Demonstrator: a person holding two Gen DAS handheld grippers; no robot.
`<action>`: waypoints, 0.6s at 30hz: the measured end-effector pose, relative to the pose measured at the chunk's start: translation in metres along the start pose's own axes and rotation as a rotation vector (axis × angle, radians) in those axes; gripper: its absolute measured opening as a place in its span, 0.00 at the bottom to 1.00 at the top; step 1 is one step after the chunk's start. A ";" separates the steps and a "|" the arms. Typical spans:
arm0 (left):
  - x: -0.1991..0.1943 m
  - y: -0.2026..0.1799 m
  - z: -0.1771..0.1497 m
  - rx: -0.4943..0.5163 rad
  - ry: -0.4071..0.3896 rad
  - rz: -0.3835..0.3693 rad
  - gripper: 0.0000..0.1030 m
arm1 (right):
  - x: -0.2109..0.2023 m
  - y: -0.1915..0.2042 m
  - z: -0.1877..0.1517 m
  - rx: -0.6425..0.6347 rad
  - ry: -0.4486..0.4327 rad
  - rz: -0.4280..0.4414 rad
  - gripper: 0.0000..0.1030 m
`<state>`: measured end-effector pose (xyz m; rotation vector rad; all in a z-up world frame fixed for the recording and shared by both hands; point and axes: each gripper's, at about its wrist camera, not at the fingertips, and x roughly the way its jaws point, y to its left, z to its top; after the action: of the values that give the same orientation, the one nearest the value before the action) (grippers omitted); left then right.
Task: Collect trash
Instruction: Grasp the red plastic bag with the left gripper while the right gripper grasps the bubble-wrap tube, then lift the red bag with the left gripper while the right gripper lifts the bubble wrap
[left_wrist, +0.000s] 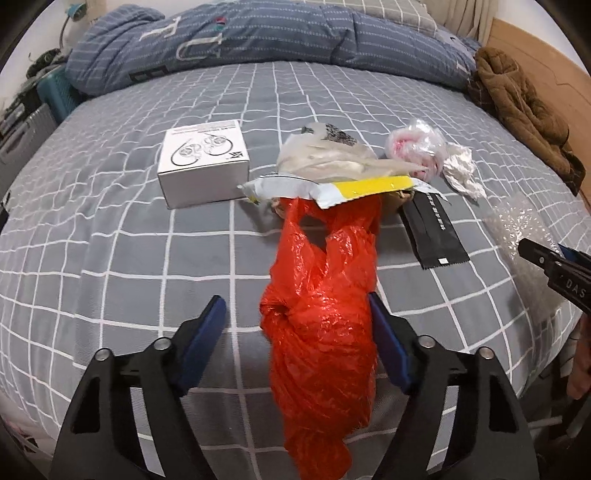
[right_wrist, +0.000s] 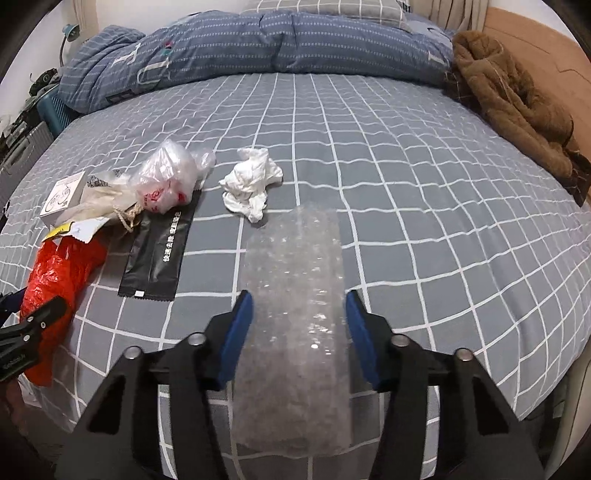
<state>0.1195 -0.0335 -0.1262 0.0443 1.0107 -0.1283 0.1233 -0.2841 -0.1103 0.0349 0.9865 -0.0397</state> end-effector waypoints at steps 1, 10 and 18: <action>0.000 -0.001 0.000 0.002 0.003 -0.008 0.63 | 0.000 -0.001 0.000 0.001 0.002 0.001 0.42; -0.011 -0.006 0.003 -0.006 0.006 -0.019 0.46 | -0.008 -0.001 0.002 0.004 0.002 0.038 0.19; -0.040 -0.003 0.008 -0.025 -0.048 -0.019 0.44 | -0.033 0.005 0.008 -0.012 -0.071 0.032 0.19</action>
<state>0.1054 -0.0335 -0.0881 0.0083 0.9645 -0.1333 0.1122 -0.2785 -0.0782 0.0378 0.9146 -0.0056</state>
